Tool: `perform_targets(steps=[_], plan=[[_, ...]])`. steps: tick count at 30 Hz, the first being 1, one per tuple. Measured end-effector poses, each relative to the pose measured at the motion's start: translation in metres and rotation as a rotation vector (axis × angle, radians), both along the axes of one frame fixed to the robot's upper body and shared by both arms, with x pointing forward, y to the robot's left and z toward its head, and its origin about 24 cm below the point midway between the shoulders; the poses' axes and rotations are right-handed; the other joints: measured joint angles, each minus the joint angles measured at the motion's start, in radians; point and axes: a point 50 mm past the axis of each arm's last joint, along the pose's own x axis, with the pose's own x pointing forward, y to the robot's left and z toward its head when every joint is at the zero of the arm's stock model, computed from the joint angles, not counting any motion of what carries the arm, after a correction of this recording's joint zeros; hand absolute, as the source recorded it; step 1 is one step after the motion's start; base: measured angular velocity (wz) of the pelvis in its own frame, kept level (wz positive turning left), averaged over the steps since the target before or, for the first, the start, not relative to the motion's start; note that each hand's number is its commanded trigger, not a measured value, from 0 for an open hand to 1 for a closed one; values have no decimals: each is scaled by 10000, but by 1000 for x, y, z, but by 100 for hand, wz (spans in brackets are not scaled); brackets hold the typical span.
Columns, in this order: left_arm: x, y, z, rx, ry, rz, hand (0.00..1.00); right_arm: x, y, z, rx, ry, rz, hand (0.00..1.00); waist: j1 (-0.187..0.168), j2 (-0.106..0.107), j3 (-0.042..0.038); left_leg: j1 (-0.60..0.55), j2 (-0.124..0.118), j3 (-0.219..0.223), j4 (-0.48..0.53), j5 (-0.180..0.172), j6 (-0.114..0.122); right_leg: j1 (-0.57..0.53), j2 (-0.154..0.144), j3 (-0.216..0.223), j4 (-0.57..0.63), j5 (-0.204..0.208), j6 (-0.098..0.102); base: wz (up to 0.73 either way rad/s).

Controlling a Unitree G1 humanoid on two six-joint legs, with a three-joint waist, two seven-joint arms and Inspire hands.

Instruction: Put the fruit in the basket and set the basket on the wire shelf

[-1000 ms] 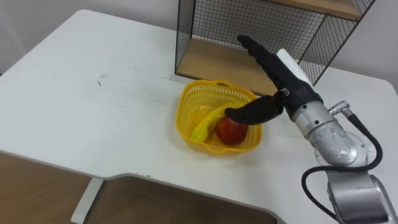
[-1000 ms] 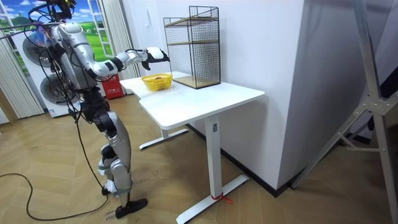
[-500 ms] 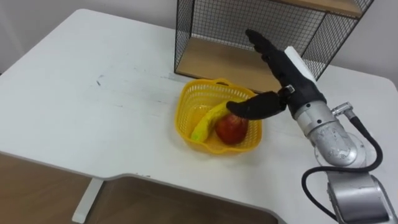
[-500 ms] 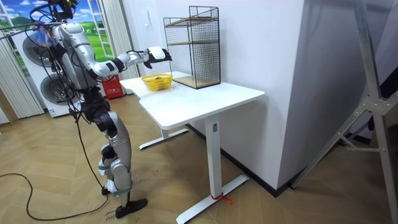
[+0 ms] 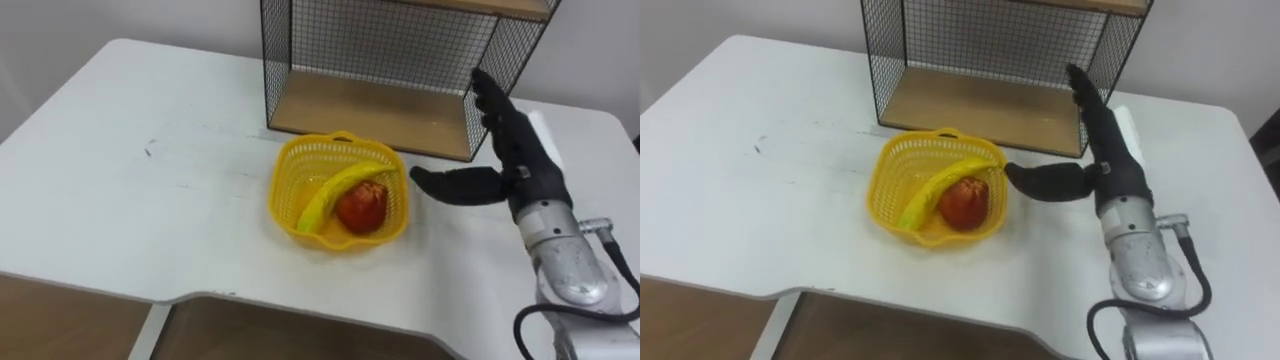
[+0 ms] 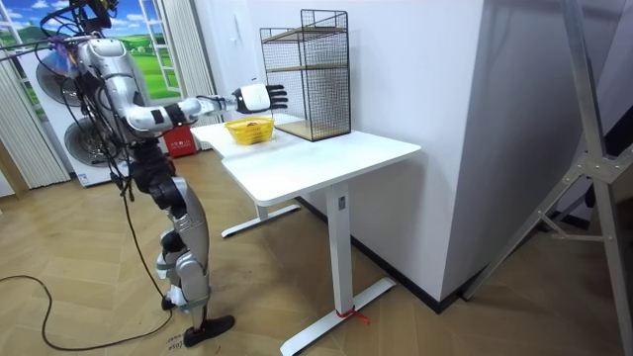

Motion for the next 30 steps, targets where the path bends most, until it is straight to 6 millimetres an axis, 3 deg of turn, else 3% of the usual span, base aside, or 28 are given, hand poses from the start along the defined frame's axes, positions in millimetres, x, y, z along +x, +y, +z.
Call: perform_targets(steps=[2, 6, 9, 11, 14, 18, 21, 23, 30], plan=[[-12, 5, 2, 304, 52, 856, 0, -5, -14, -3, 159, 27, -859, 0, -56, 20, 12, -1, 0, 84, 15, 0, 0, -38, 0, 89, 4, 2, -4, -10], [-13, 15, 7, 1025, -400, 2101, 0, -8, -27, 2, 107, -617, -1919, 0, -161, 80, 21, 13, 0, 87, 64, 1, 0, -4, -1, 98, 3, 4, -8, 0], [4, 29, 19, 2101, -1598, 2977, 0, -13, -34, -6, 131, -630, -2540, 0, -300, 25, 3, -39, 0, 26, 100, 7, 0, 23, -8, 11, -33, 8, -15, 6], [30, 38, 33, 3016, -2972, 3560, 0, -17, -38, -10, 67, -527, -2988, 0, -301, 69, -2, -25, -5, 27, 89, 7, 1, 20, -15, 16, -24, 8, -16, 0], [52, 47, 51, 4133, -4424, 3897, 0, -26, -42, -16, -55, -384, -3395, 0, -274, 123, -18, 20, -5, 40, 44, 8, 3, 20, -9, 38, -18, 8, -14, -2], [69, 58, 76, 5201, -5903, 4974, 0, -38, -48, -24, -169, -149, -3928, 0, -223, 142, -38, 165, 1, 221, -137, 13, 8, -15, 1, 193, -6, 4, -8, -15], [81, 66, 98, 6224, -7009, 5544, 0, -49, -52, -30, -327, 42, -4447, 0, 14, 179, -22, 315, 29, 336, -251, 20, 19, 10, 40, 329, -5, 4, -8, -12], [91, 71, 120, 6959, -8104, 5976, 0, -53, -52, -31, -400, -15, -4553, 0, 32, 169, -28, 327, 31, 316, -213, 20, 18, 20, 40, 299, -6, 4, -8, 4], [111, 73, 173, 8047, -10922, 6542, 0, -61, -54, -32, -493, -153, -4627, 0, 56, 225, -17, 323, 28, 296, -252, 16, 16, 72, 40, 289, -58, 2, -6, 0]])
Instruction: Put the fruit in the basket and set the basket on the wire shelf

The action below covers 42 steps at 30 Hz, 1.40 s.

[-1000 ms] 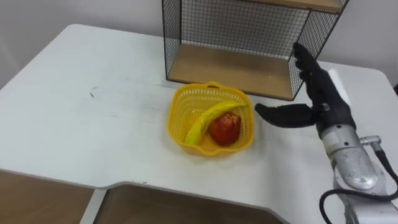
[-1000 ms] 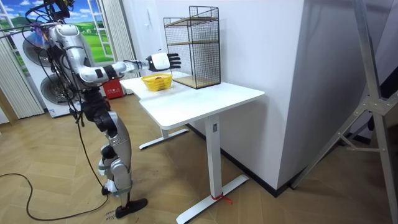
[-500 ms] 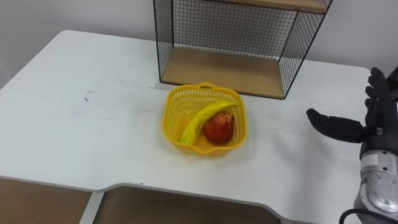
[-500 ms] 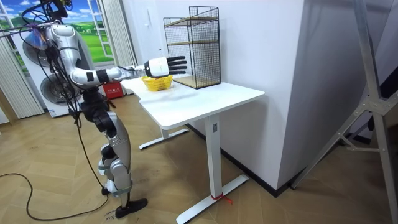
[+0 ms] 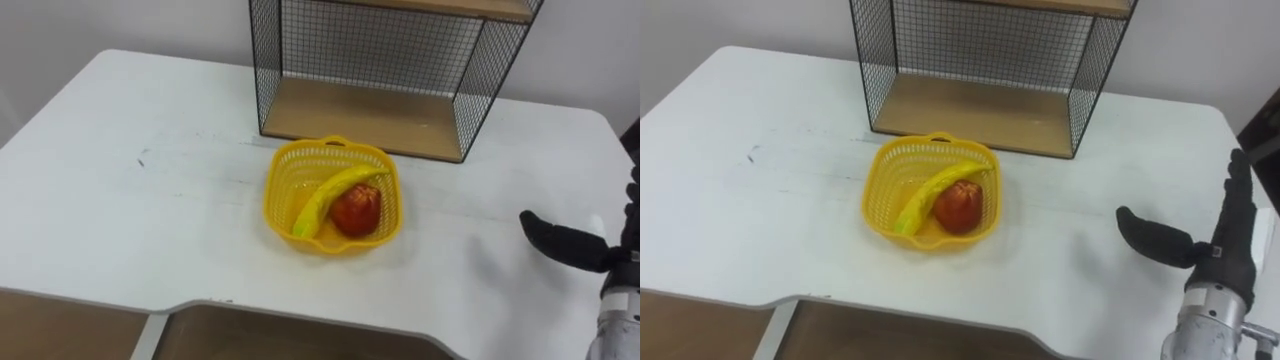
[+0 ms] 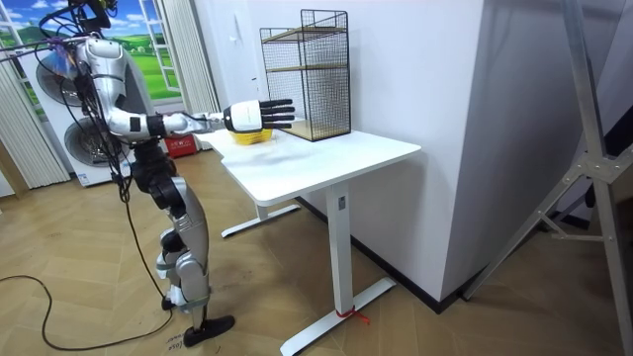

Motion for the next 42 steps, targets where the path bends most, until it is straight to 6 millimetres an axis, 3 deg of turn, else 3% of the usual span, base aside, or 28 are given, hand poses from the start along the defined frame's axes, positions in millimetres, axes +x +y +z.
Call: perform_targets(steps=[8, 10, 15, 20, 23, 27, 32, 42], plan=[[15, -7, 52, 2046, -1579, -664, 0, -5, -2, -3, 19, 210, 58, 0, -84, 160, -14, -17, -12, -90, 30, 0, -1, 78, -1, -64, -106, -2, 4, 2], [17, -8, 52, 2033, -1603, -896, 0, -5, -2, -3, 19, 201, 51, 0, -96, 229, -25, -16, -15, -123, 64, 1, 0, 91, -7, -104, -102, -3, 5, 4], [30, -19, 56, 1920, -1882, -2104, 0, -5, -1, -2, 36, 29, 132, 0, -97, 345, 41, -22, -29, -121, 73, 1, 0, 77, -20, -90, -106, -19, 19, 0], [47, -34, 67, 2012, -2625, -3488, 0, -3, 1, 2, 800, -570, 384, 0, -140, 306, 45, -13, -37, -114, 30, 1, 1, 66, -17, -55, -119, -45, 27, 0], [55, -42, 70, 1945, -2822, -4197, 0, -2, 1, 4, 1424, -943, 479, 0, -261, 212, 104, -24, -38, -59, 31, 2, 2, 26, -16, 2, -108, -46, 30, -4], [66, -59, 62, 1206, -2938, -5639, 0, 3, 8, 2, 2580, -1276, 950, 0, -284, 154, 123, 2, -51, -7, 29, 3, 3, 19, -19, 124, -89, -47, 32, -5], [77, -80, 38, -4, -2319, -7662, 0, 5, 28, -10, 3962, -1086, 2241, 0, -331, 202, 122, 21, -49, 62, 47, 3, 3, 5, -14, 142, -61, -45, 31, -3], [82, -95, 14, -1952, -2282, -9499, 0, 8, 46, -15, 5565, -1311, 3630, 0, -416, 355, 133, -3, -32, 91, 84, 2, 3, -55, -4, 160, 26, -39, 23, 0]])
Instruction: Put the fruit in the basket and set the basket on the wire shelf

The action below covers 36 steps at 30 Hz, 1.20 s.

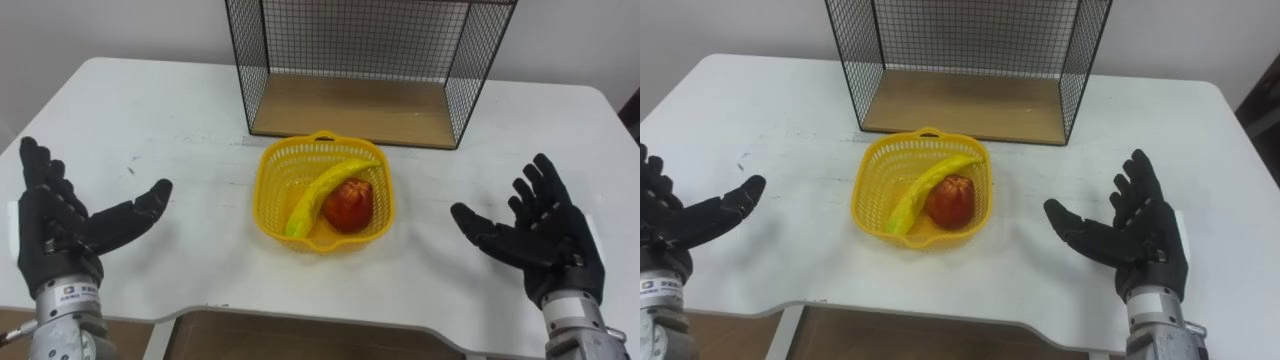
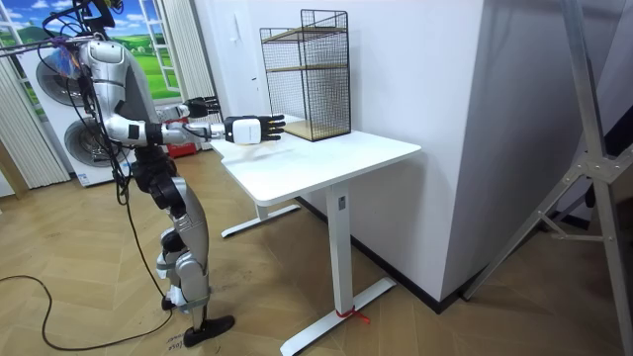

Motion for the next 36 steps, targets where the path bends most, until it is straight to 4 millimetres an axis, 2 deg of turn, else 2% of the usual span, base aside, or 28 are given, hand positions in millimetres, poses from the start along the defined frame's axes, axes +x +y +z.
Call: perform_targets(steps=[6, 9, 14, 18, 22, 26, 36], plan=[[1, -13, -9, -1035, 10, -708, 0, 5, 13, -1, 632, -161, 568, 0, 6, -65, 12, 3, 1, 105, 76, 0, 0, -49, 3, 114, 74, 1, -2, -5], [2, -16, -11, -1536, -19, -849, 0, 10, 20, -10, 789, 166, 835, 0, 27, -152, 27, -11, 2, 198, 98, 0, 0, -103, 17, 233, 78, 5, -9, -9], [2, -22, -19, -1903, 338, -1260, 0, 14, 33, -14, 1505, 228, 1192, 0, 32, -240, -21, -49, 1, 253, 95, 0, 1, -156, 27, 295, 63, 31, -14, -3], [2, -24, -26, -2084, 719, -1541, 0, 17, 34, -12, 1888, 84, 1208, 0, 31, -241, -20, -43, 6, 253, 92, 0, 1, -142, 31, 291, 53, 32, -14, 0], [1, -25, -31, -2241, 940, -1732, 0, 18, 35, -12, 2122, 29, 1308, 0, 26, -210, 15, 3, 21, 254, 76, 0, 0, -80, 38, 265, 27, 32, -15, 0], [-2, -27, -42, -2361, 1416, -1880, 0, 16, 36, -19, 2231, 279, 1396, 0, 7, -204, 24, 2, 25, 254, 72, -1, 0, -84, 41, 261, 29, 33, -16, 0], [1, -31, -43, -2700, 1327, -2233, 0, 18, 44, -20, 2600, 231, 1713, 0, -196, -160, 53, -31, 25, 259, 70, -5, -1, -118, 41, 260, 31, 32, -16, 0]])
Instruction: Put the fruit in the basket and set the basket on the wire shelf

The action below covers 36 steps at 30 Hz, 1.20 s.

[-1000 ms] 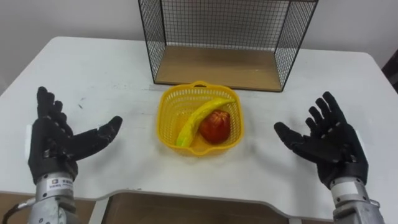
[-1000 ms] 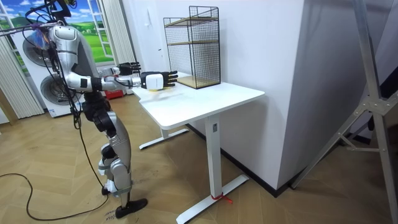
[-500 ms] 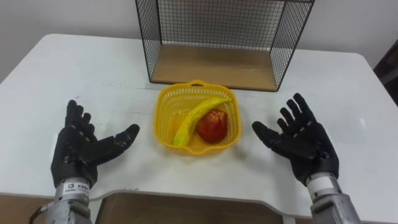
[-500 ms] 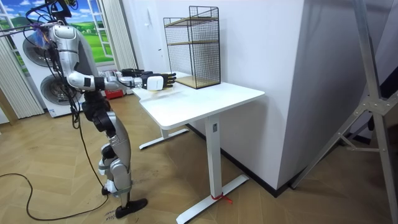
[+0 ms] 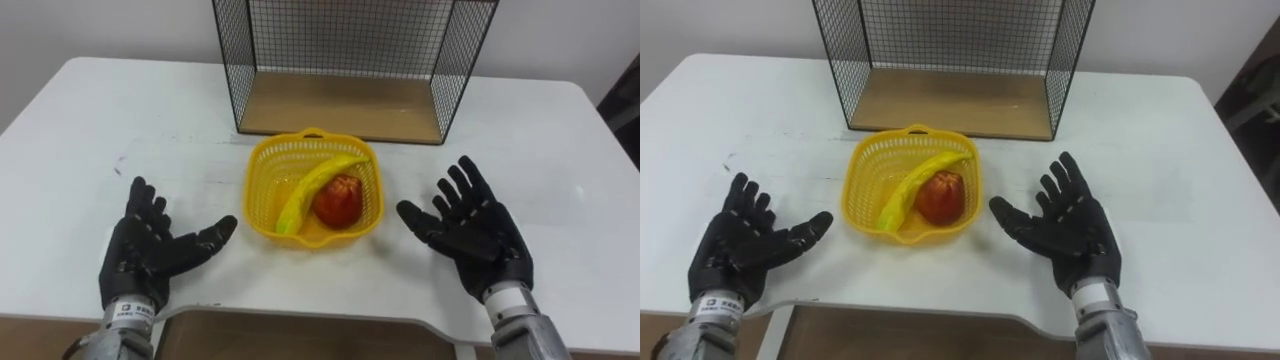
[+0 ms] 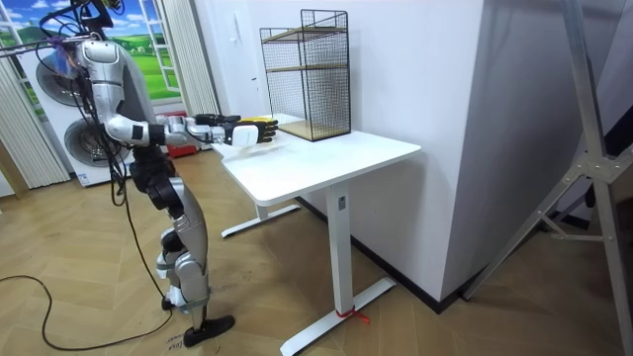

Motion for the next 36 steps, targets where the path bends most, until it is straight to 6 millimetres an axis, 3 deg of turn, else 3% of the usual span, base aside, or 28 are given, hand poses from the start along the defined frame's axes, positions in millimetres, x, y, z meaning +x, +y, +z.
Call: perform_targets(steps=[13, 36], plan=[[16, -23, -3, -651, -118, -1391, 0, 9, 14, -4, 525, 178, 541, 0, 8, -112, -31, 4, 3, 109, 35, 2, 1, -119, -3, 106, 161, -1, 0, -2], [25, -48, 2, -798, -341, -2434, 0, 29, 27, 12, 595, -565, 1124, 0, -255, -6, 28, -6, 22, 140, 62, 1, 1, -146, 21, 153, 176, 10, -18, 0]])
